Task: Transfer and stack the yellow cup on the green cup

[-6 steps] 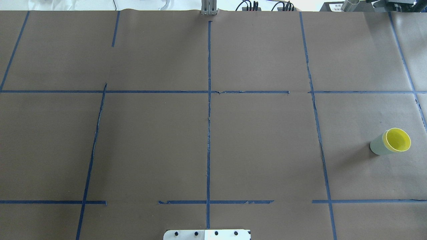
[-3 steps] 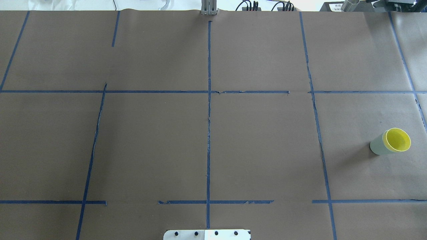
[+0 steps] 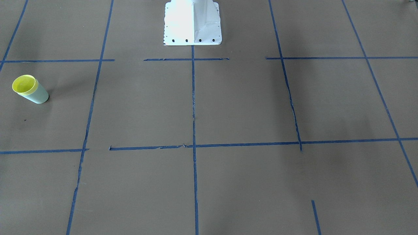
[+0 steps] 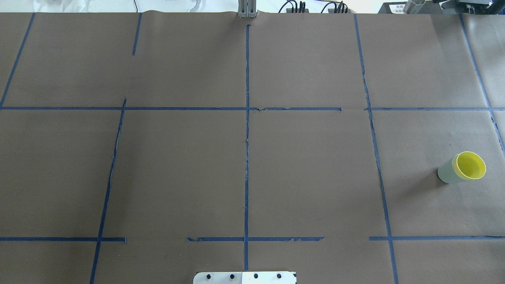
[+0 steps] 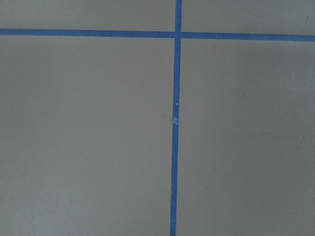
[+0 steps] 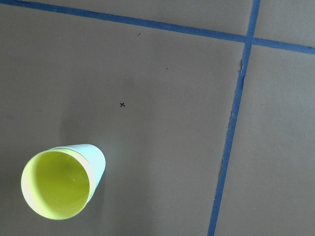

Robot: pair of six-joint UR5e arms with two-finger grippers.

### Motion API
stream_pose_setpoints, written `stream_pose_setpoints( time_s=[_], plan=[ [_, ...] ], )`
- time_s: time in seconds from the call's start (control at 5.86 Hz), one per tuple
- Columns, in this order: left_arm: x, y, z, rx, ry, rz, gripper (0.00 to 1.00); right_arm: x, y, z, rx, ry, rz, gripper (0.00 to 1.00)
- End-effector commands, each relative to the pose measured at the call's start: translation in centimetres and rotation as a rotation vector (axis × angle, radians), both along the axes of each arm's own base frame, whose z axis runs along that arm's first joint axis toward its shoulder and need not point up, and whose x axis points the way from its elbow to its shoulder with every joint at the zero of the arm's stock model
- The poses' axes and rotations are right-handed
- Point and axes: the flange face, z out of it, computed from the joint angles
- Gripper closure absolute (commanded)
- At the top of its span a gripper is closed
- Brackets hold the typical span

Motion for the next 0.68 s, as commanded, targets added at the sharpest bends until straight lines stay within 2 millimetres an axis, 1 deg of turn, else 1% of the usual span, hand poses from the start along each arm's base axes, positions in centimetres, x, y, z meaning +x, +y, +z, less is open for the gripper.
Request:
stream_pose_setpoints(
  time_s=[0.0,0.17,0.51],
  plan=[
    [0.0,0.0,0.2,-0.002,-0.006,0.0,0.0,0.8,1.0,1.1,-0.022,-0.006,0.006,0.0],
    [0.0,0.0,0.2,-0.005,-0.006,0.0,0.0,1.7,1.5,1.6,-0.034,-0.004,0.028,0.0],
    [0.0,0.0,0.2,-0.007,-0.008,0.002,0.0,2.4,1.8,1.8,-0.022,0.0,0.029,0.0]
  ],
)
